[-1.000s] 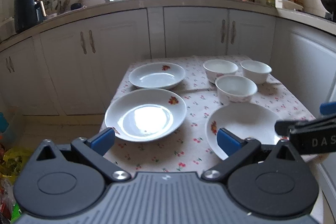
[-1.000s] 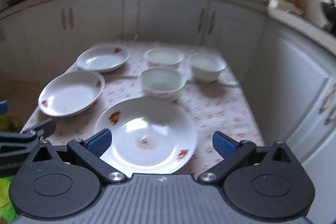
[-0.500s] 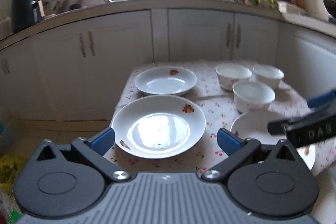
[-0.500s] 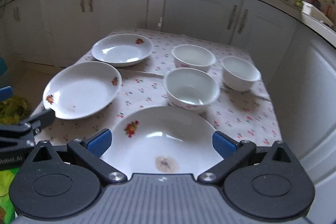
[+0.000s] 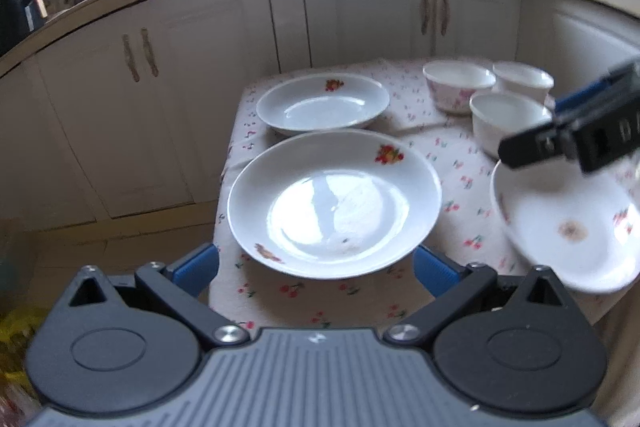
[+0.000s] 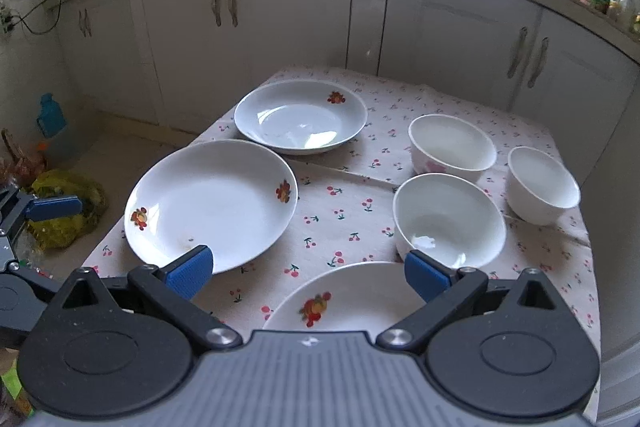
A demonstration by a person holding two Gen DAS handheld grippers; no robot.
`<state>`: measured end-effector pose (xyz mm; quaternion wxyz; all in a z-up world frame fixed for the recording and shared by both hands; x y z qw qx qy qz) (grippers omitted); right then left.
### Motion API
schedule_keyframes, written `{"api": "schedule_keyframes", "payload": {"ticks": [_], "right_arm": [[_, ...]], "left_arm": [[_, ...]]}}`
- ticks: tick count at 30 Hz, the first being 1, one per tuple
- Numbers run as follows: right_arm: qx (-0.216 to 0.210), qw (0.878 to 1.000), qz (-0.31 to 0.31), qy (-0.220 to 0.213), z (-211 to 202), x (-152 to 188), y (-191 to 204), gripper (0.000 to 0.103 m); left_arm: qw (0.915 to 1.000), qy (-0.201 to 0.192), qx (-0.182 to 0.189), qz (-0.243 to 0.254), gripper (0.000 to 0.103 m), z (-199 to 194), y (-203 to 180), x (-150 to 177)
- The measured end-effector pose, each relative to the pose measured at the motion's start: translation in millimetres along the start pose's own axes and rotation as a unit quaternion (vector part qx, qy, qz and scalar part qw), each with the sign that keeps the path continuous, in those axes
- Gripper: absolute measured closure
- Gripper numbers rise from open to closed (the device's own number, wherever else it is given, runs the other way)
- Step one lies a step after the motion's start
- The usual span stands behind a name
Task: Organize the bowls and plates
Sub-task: 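Move the right gripper to the stained white plate and grasp its rim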
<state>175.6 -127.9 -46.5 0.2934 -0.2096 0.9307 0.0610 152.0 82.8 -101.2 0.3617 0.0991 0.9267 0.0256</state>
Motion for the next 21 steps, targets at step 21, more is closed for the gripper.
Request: {"api": "schedule_keyframes", "payload": {"ticks": [21], "right_arm": [[-0.087,0.991,-0.059,0.083,82.0,-58.6,27.7,0.000]], "left_arm": [[0.9822,0.059,0.133,0.119,0.001,53.0,25.9,11.8]]}}
Point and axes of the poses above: each gripper's, at about its wrist camera, not at the fingertips, and z roughly the way its jaws point, y to its left, x to its underside, the point moved 7 cm from there along z, roughly the way its jaws point, and after that the axes turned 8 degrees about y, right-handed, at the moved point
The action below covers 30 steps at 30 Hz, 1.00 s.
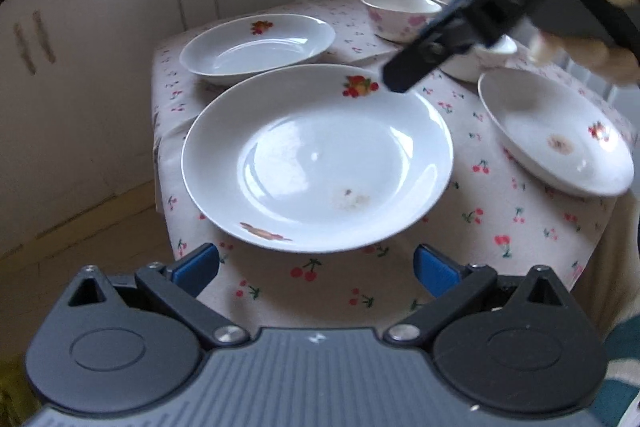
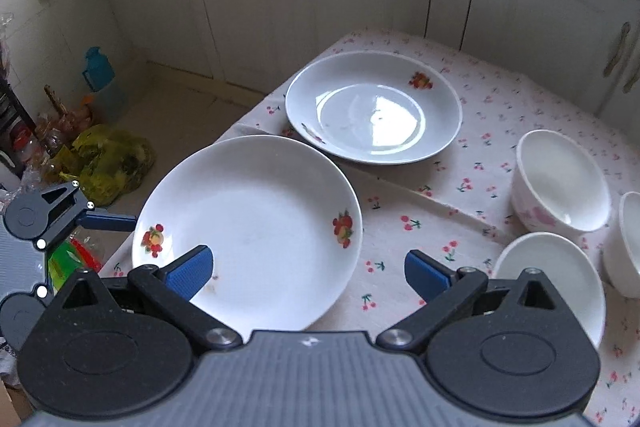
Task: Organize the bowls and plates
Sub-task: 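Move the right gripper to the stained white plate and grasp its rim, then lift the stained plate with the right gripper toward another white plate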
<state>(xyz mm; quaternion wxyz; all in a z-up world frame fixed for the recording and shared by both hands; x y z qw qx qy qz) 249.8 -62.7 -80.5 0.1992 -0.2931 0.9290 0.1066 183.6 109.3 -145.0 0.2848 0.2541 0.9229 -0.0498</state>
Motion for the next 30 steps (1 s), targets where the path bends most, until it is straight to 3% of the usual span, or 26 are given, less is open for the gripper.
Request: {"api": "schedule_keyframes", "payload": {"ticks": [3,18,24,30], "right_arm": [[-0.011,1.000,0.003,0.015,13.7,-8.1,-3.1,0.003],[-0.064,0.993,0.053,0.078,67.5,-26.6,-23.4,0.040],[-0.097,0.989,0.081,0.079,70.1,-30.1,-30.5,0.041],[-0.087,0.989,0.090,0.078,66.6,-24.9,-35.0,0.040]], "left_arm": [[0.9999,0.002,0.009,0.014,0.001,4.2,3.3,0.2],[0.9980,-0.020,0.037,0.047,0.001,14.3,13.6,-10.0],[0.9972,-0.014,0.053,0.050,0.001,14.5,15.3,-11.4],[0.9966,-0.013,0.058,0.056,0.002,15.0,7.8,-18.1]]}}
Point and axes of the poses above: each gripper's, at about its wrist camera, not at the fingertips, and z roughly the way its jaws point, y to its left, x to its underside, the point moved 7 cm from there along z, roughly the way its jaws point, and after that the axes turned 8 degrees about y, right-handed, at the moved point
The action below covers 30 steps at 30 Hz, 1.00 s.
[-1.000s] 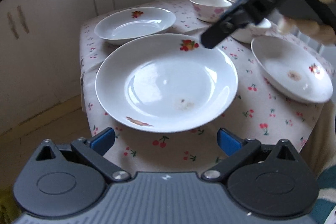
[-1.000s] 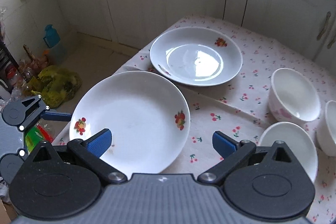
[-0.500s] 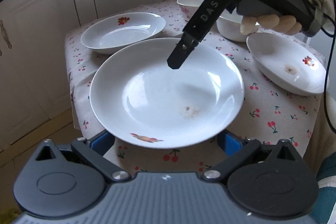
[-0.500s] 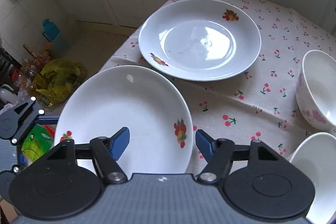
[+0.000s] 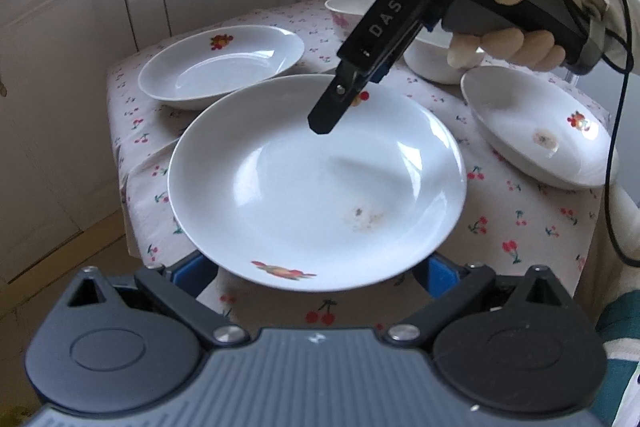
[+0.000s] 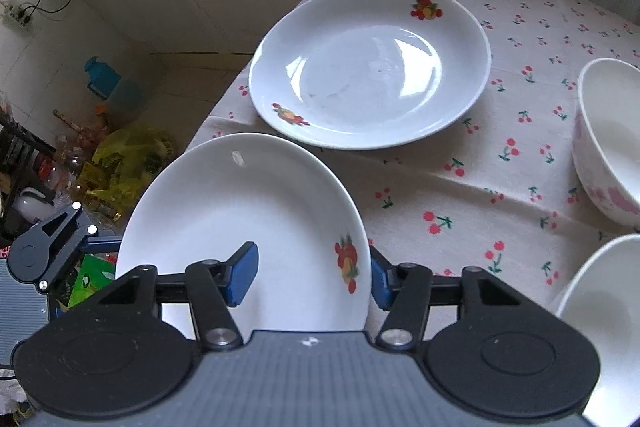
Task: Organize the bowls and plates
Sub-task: 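Lift the stained plate with the right gripper toward another white plate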
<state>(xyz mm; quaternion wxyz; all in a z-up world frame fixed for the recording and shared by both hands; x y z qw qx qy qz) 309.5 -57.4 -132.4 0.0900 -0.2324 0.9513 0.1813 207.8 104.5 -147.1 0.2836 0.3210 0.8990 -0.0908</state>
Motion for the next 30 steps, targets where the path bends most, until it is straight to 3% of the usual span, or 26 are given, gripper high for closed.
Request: {"api": "schedule_keyframes", "payload": {"ticks": [12,23,26,30], "right_arm": [[0.019,1.000,0.013,-0.006,-16.7,11.8,-17.6,0.040],[0.020,1.000,0.011,-0.004,-11.9,12.7,-16.9,0.038],[0.012,1.000,0.013,-0.011,-13.2,13.7,-15.8,0.031],[0.023,0.999,-0.009,-0.046,-31.7,15.6,-5.3,0.012]], "left_arm": [[0.9997,-0.002,0.021,0.007,0.002,9.9,-14.6,-11.4],[0.9998,-0.001,0.020,0.010,0.002,12.8,-14.6,-10.2],[0.9998,-0.003,0.015,0.010,0.001,10.8,-16.7,-9.7],[0.9999,0.005,-0.001,0.016,0.001,1.3,-22.4,-2.5]]}}
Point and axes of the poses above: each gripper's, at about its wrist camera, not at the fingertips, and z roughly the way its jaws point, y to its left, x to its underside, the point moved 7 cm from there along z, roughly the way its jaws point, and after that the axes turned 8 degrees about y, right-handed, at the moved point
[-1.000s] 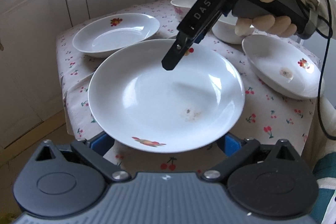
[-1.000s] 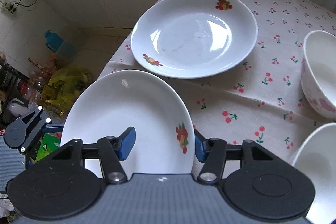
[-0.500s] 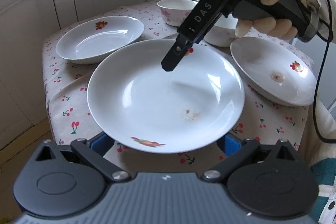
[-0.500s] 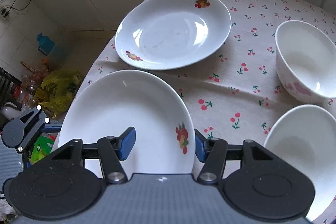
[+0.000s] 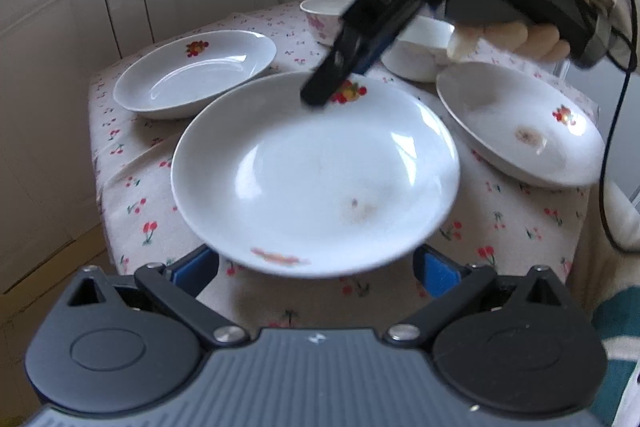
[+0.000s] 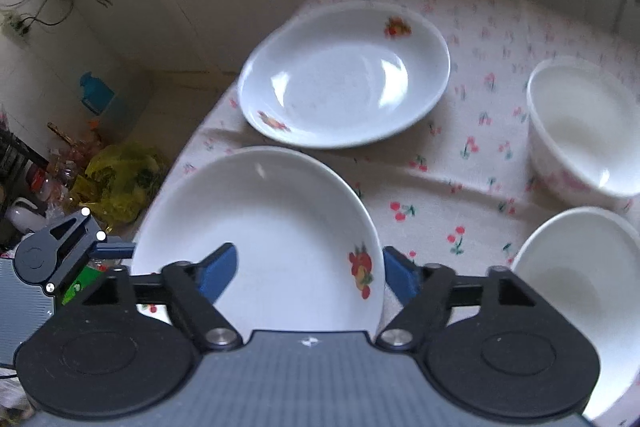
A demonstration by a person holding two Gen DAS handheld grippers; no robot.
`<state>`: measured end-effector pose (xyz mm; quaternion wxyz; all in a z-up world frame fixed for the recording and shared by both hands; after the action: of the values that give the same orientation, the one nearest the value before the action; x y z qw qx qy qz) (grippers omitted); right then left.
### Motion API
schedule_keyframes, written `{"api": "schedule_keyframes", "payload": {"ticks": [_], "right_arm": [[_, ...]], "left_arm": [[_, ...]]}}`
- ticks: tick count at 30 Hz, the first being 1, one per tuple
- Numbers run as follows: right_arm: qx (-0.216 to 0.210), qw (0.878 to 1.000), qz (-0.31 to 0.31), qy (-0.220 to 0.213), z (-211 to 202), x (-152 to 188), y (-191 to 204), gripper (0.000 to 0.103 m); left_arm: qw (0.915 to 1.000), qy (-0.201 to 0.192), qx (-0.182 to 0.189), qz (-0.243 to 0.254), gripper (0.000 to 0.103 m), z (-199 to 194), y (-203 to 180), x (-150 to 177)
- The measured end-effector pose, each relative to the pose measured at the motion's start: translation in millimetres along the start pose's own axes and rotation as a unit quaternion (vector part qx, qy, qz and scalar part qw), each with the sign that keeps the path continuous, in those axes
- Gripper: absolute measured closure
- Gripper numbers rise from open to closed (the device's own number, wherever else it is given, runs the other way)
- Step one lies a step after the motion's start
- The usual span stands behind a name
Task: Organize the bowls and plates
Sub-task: 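Lift the stained plate with the right gripper toward another white plate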
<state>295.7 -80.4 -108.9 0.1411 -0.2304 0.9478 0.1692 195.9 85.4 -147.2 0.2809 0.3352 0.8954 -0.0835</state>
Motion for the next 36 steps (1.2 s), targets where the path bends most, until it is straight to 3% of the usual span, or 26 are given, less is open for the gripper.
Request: {"api": "schedule_keyframes", "payload": {"ticks": [1,6,12,21,30,36], "right_arm": [[0.010,1.000,-0.010,-0.010,-7.1,0.8,2.6,0.007],[0.015,0.998,-0.039,-0.046,-38.6,12.8,13.1,0.004],[0.022,0.995,-0.052,-0.080,-62.2,33.8,20.9,0.000],[0.056,0.990,-0.049,-0.119,-96.1,82.8,17.3,0.000],[0.092,0.985,-0.010,-0.148,-119.4,130.0,-10.2,0.000],[0.100,0.985,0.023,-0.139,-122.0,157.5,-38.0,0.000]], "left_arm": [[1.0000,0.003,-0.006,0.001,0.001,-3.7,-1.6,3.5],[0.9990,0.003,-0.035,-0.029,0.001,-27.1,-5.0,13.4],[0.9945,-0.034,-0.080,-0.058,0.001,-50.9,-15.3,4.0],[0.9936,-0.057,-0.045,-0.087,0.001,-65.2,-45.3,-7.2],[0.9956,-0.059,-0.031,-0.067,0.001,-58.6,-83.7,-13.6],[0.9971,-0.056,-0.008,-0.052,0.001,-37.9,-111.6,-20.4]]}}
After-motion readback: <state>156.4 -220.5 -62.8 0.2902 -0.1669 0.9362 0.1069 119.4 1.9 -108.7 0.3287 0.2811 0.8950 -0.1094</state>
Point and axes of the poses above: each gripper's, at about its wrist camera, not at the fingertips, and z roughly the way its jaws point, y to its left, x to its underside, the point moved 7 cm from there along z, roughly the way its jaws point, and after that the axes turned 8 degrees about y, right-handed, at the moved point
